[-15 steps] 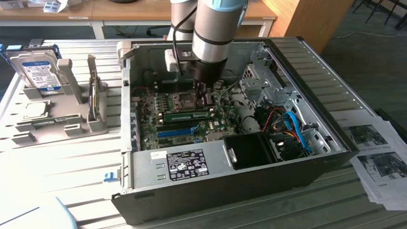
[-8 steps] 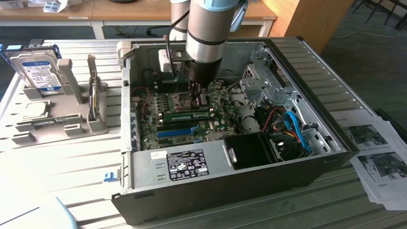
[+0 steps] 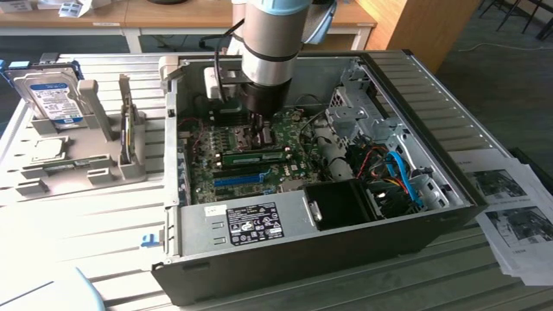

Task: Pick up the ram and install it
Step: 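Press down the ram until it locks into place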

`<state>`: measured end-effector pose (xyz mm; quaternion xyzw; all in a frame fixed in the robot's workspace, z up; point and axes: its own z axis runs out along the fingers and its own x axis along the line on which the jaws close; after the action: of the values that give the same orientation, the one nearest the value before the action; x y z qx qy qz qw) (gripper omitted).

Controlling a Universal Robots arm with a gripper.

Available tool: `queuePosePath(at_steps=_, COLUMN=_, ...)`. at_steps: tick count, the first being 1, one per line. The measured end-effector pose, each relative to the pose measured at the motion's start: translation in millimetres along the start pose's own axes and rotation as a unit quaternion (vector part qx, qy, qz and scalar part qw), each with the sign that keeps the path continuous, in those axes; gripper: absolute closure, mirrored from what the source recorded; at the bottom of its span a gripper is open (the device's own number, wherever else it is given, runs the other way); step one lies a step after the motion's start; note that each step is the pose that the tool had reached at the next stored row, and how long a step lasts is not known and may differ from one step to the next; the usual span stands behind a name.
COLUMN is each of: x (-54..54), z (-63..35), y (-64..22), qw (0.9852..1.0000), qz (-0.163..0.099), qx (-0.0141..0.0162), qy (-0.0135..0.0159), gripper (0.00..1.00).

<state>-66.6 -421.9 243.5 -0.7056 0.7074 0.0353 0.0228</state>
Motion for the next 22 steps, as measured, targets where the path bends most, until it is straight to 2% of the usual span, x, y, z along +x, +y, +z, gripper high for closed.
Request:
queuePosePath(at_steps=11, x=0.0, z=0.3, y=16.2, qw=1.0, qz=0.0, qx=0.0, qy=0.0, gripper=0.91)
queuePosePath(at_steps=22, x=1.4, z=0.2, y=18.6, qw=1.0, qz=0.0, qx=0.0, qy=0.0, gripper=0.91)
